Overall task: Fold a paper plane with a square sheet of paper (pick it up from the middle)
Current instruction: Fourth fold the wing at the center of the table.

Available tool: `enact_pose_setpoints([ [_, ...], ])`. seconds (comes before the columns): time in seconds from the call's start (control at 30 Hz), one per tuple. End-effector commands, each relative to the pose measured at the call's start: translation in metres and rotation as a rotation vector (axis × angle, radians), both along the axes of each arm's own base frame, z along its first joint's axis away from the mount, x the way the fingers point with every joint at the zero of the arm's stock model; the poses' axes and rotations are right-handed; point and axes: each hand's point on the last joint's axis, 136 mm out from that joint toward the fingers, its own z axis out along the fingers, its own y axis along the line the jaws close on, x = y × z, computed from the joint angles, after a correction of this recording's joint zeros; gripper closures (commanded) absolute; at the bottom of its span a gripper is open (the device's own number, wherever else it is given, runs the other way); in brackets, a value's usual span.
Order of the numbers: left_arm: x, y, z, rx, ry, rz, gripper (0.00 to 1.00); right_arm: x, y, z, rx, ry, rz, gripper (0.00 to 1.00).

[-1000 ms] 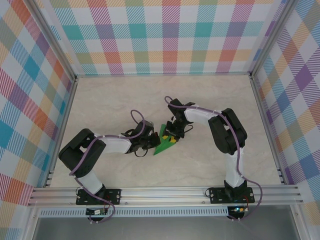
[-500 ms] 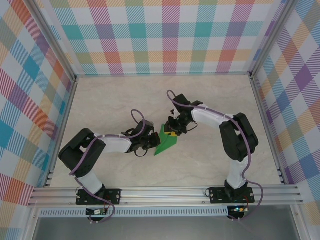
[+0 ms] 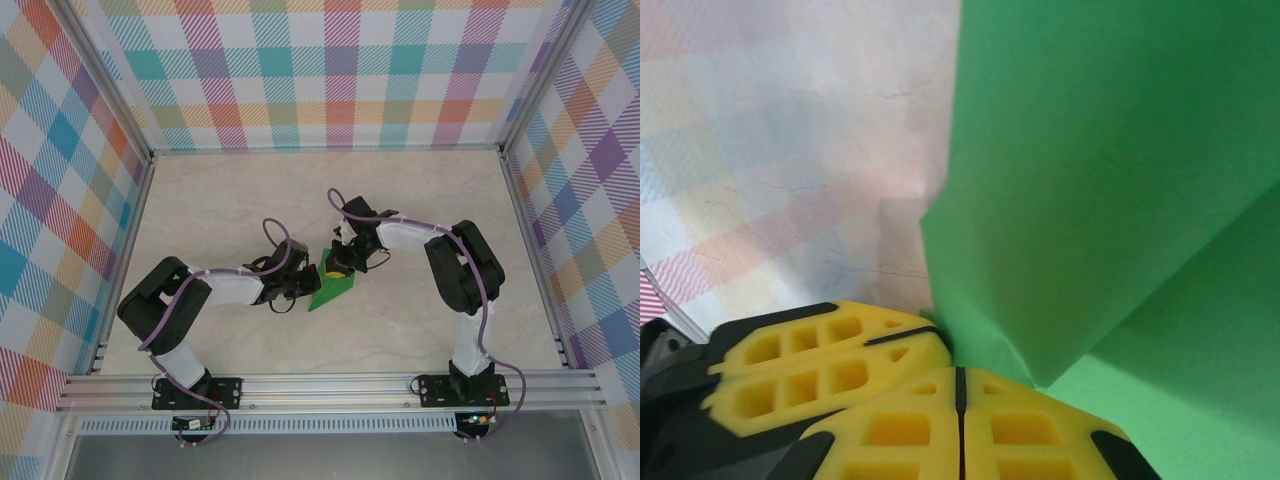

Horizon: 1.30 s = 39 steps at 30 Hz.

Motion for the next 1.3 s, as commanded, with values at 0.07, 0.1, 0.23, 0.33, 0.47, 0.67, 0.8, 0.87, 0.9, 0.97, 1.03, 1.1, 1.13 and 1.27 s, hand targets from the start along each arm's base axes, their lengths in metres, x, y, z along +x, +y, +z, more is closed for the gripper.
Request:
enact_pose_setpoints([
  [0.07,-0.007,0.008,-0.015,0.037,0.052,-0.002,1.00,-0.007,0.002,-0.017,0.002,0.013,0.038,0.94],
  [0.1,-0.006,0.007,-0.014,0.036,0.050,-0.003,1.00,-0.008,0.000,-0.021,-0.011,0.016,0.034,0.95],
  [0.23,-0.004,0.006,-0.010,0.031,0.041,-0.002,1.00,-0.011,-0.008,-0.029,-0.053,0.019,0.022,0.95],
  [0.33,-0.002,0.002,-0.005,0.020,0.033,-0.011,1.00,-0.013,-0.015,-0.036,-0.088,0.024,0.006,0.95],
  [0.47,0.004,-0.005,0.004,-0.003,0.015,-0.022,0.99,-0.015,-0.020,-0.042,-0.115,0.036,-0.018,0.95],
  [0.67,0.016,-0.010,0.043,-0.045,-0.067,-0.008,0.92,-0.014,-0.025,-0.046,-0.141,0.035,-0.044,0.95],
  [0.8,0.017,-0.006,0.059,-0.055,-0.098,0.012,0.92,-0.014,-0.026,-0.047,-0.150,0.034,-0.050,0.95],
  [0.87,0.015,-0.007,0.058,-0.071,-0.089,0.013,0.93,-0.014,-0.027,-0.047,-0.153,0.034,-0.052,0.95],
  [0.9,0.013,-0.006,0.056,-0.075,-0.084,0.012,0.93,-0.014,-0.027,-0.048,-0.155,0.035,-0.052,0.95],
  [0.97,0.010,-0.007,0.053,-0.088,-0.072,0.011,0.94,-0.014,-0.028,-0.048,-0.158,0.036,-0.056,0.95],
  [1.03,0.005,-0.011,0.050,-0.112,-0.049,-0.005,0.95,-0.014,-0.028,-0.049,-0.159,0.037,-0.059,0.95],
  [1.1,0.001,-0.017,0.046,-0.139,-0.031,-0.018,0.97,-0.014,-0.028,-0.048,-0.161,0.039,-0.063,0.95],
  [1.13,-0.001,-0.018,0.043,-0.142,-0.020,-0.019,0.97,-0.014,-0.028,-0.048,-0.160,0.039,-0.066,0.95],
  [1.27,-0.006,-0.015,0.030,-0.122,0.010,-0.014,0.99,-0.014,-0.027,-0.047,-0.154,0.038,-0.077,0.95],
])
